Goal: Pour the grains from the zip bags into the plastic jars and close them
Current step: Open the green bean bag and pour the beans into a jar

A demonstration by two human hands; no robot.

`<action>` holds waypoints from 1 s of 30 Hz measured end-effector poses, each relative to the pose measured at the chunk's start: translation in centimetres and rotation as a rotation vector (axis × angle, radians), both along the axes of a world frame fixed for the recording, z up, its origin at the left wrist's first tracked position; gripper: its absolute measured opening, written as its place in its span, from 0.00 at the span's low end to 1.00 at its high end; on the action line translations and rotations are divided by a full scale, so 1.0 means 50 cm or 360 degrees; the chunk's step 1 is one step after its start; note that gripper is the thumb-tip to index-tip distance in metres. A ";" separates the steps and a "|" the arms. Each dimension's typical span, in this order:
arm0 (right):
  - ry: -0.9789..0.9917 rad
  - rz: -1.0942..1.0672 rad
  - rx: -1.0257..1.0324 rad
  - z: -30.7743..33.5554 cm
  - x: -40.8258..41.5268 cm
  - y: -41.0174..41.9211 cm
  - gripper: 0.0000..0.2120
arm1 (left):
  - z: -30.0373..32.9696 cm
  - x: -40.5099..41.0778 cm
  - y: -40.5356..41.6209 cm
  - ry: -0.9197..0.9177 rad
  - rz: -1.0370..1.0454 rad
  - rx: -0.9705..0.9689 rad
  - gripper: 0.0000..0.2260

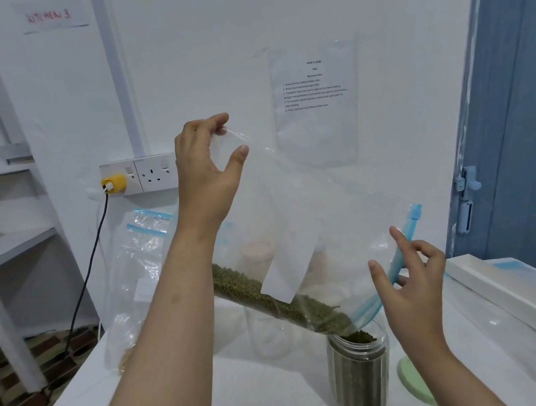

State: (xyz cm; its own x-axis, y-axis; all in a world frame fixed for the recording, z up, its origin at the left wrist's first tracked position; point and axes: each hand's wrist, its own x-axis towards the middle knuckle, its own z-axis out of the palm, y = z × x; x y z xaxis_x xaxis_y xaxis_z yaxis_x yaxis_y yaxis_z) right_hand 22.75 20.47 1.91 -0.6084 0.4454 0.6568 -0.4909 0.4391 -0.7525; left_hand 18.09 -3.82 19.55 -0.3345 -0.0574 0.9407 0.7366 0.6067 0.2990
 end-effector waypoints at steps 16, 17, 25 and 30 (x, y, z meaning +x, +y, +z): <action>0.0339 -0.0303 0.1094 0.134 -0.059 -0.064 0.16 | -0.002 0.002 0.001 -0.0013 0.0006 -0.0025 0.19; 0.0336 -0.0299 0.1136 0.148 -0.065 -0.064 0.16 | -0.002 0.002 0.000 -0.0014 0.0010 -0.0029 0.19; 0.0163 -0.0116 0.1347 0.175 -0.081 -0.039 0.21 | -0.003 0.007 -0.005 -0.0028 0.0012 -0.0042 0.19; 0.0351 -0.0263 0.1402 0.198 -0.080 -0.031 0.25 | -0.002 0.009 -0.008 -0.0036 -0.0004 -0.0023 0.19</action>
State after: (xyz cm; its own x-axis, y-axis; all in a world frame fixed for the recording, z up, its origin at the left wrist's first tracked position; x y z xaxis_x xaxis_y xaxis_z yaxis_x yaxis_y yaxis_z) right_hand 18.73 18.93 11.80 -0.4022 -0.2002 0.8934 -0.4637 0.8859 -0.0102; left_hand 18.56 -4.22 19.44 -0.3557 -0.0431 0.9336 0.7315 0.6090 0.3068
